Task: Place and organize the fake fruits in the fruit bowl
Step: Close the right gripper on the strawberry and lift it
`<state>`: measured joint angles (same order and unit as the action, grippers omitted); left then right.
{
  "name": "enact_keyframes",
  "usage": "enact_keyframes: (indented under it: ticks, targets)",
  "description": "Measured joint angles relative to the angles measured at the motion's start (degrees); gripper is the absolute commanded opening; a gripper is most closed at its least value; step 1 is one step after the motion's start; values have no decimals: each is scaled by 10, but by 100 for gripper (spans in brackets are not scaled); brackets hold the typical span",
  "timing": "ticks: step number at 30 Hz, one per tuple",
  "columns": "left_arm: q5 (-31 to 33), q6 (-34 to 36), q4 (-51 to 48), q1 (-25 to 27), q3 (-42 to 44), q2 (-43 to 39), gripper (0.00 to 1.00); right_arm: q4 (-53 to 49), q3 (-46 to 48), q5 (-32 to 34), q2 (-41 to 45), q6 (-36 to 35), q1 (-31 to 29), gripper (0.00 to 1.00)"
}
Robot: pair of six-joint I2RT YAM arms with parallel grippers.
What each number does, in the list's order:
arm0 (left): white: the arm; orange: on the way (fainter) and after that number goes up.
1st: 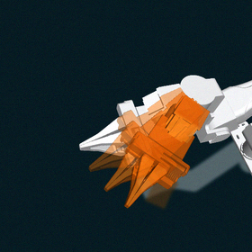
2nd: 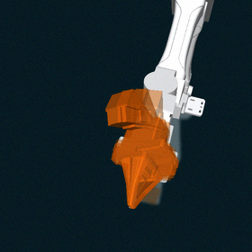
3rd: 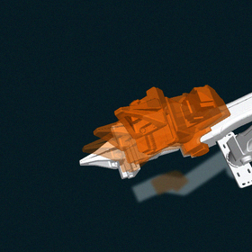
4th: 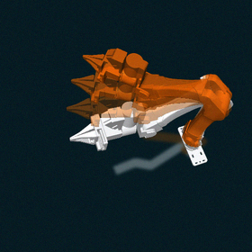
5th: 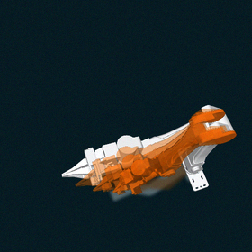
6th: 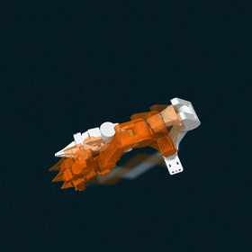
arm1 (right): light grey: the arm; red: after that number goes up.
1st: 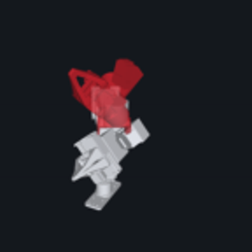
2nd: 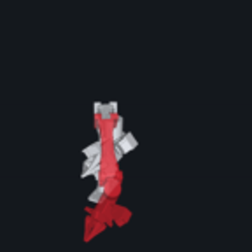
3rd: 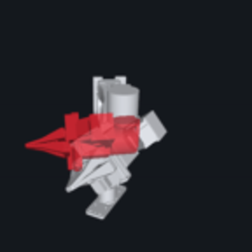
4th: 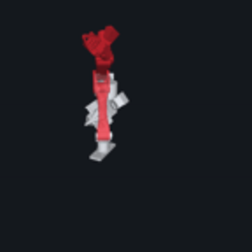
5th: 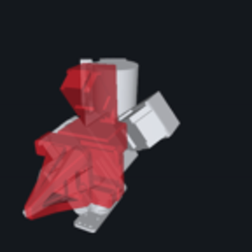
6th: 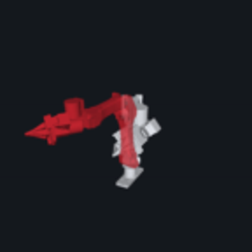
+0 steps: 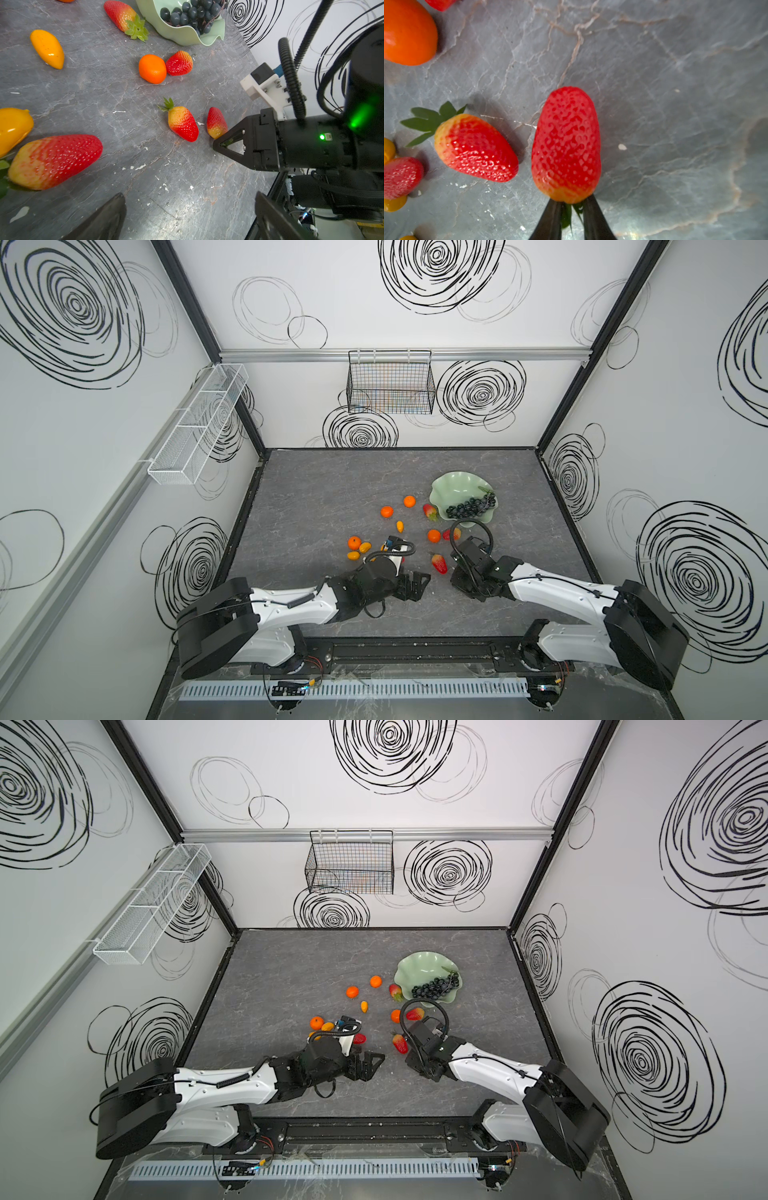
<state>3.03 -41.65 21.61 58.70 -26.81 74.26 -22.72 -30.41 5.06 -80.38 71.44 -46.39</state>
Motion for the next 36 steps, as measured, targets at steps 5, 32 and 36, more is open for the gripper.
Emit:
enact_keyframes:
  ticks: [5,32,36]
  targets:
    - [0,0,0,0,0,0,99,0,0,1,1,-5,0,14]
    - [66,-42,-98,-4,-56,-59,99,-36,1,84,198,-65,0,0]
    - [76,-45,-113,-4,-56,-70,99,-20,1,92,226,-112,6,0]
